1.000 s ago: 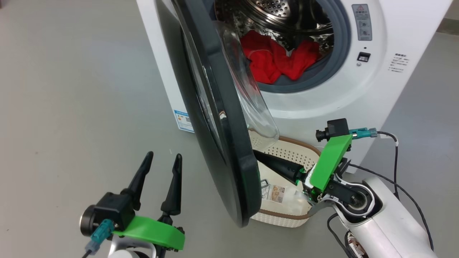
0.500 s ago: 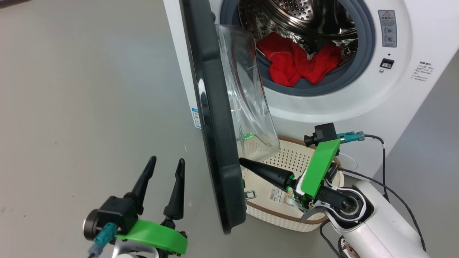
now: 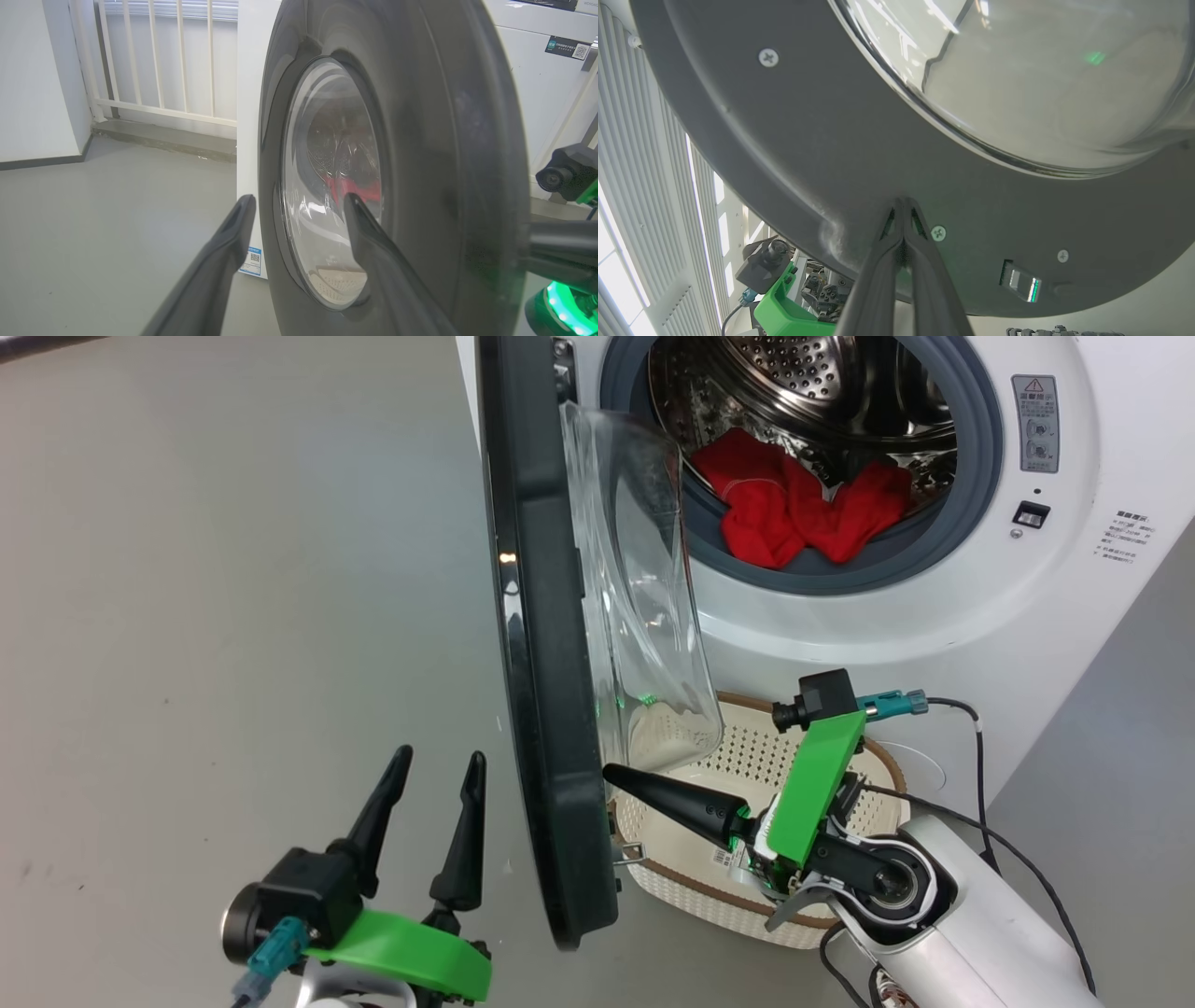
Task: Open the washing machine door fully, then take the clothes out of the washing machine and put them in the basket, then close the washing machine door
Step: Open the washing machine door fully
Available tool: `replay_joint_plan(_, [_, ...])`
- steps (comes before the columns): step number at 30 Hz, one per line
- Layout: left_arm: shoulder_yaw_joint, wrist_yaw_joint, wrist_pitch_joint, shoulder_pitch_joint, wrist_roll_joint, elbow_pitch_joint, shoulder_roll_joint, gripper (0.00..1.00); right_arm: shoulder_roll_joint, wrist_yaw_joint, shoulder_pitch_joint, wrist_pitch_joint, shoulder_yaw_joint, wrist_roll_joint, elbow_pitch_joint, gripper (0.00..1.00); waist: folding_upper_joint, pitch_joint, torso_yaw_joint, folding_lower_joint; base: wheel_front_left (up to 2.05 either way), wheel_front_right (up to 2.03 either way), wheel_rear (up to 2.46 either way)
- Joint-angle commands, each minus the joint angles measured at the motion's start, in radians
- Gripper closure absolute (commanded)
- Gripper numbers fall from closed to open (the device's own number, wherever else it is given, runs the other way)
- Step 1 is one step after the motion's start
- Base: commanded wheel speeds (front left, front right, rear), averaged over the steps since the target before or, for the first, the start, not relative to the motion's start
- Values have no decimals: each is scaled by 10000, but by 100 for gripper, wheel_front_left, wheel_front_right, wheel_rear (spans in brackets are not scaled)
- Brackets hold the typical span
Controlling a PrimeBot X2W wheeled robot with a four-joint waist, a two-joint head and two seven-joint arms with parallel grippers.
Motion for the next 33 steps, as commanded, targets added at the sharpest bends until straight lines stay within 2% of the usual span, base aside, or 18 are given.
replay_joint_plan(1, [297, 93, 21, -38, -78, -254, 197, 0, 176, 77, -44, -109, 222, 145, -331, 100, 0, -17, -20, 0, 0, 0, 0])
replay_joint_plan(7, [298, 92, 20, 35, -159, -281, 263, 0, -4, 77, -67, -625, 404, -90, -296, 98, 0, -43, -133, 0, 0, 0, 0])
replay_joint_plan(8, [305, 84, 15, 47, -179, -272, 278, 0, -68, 77, -73, -808, 439, -268, -332, 58, 0, -42, -151, 0, 0, 0, 0])
replay_joint_plan(10, [311, 91, 8, 70, -207, -258, 295, 0, -181, 77, -49, -1233, 470, -660, -414, 0, 0, -52, -181, 0, 0, 0, 0])
replay_joint_plan(13, [306, 101, -18, 102, -218, -278, 305, 0, -246, 77, 23, -1810, 406, -1082, -401, 0, 0, -86, -204, 0, 0, 0, 0])
replay_joint_plan(17, [309, 91, -127, 176, -221, -379, 351, 0, -353, 77, 112, -3214, 280, -2430, -332, 0, 0, -143, -235, 0, 0, 0, 0])
replay_joint_plan(23, [273, 19, -243, 260, -211, -536, 452, 0, -357, 77, 421, -5106, 121, -5125, -101, 0, 0, -210, -299, 0, 0, 0, 0])
replay_joint_plan(27, [333, 35, -362, 306, -181, -675, 497, 0, -314, 77, 617, -6188, -107, -7322, 22, 0, 0, -215, -362, 0, 0, 0, 0])
replay_joint_plan(33, [429, 136, -488, 367, -80, -842, 503, 0, 53, 77, 1115, -7490, -1239, -10555, 163, 0, 0, -191, -433, 0, 0, 0, 0])
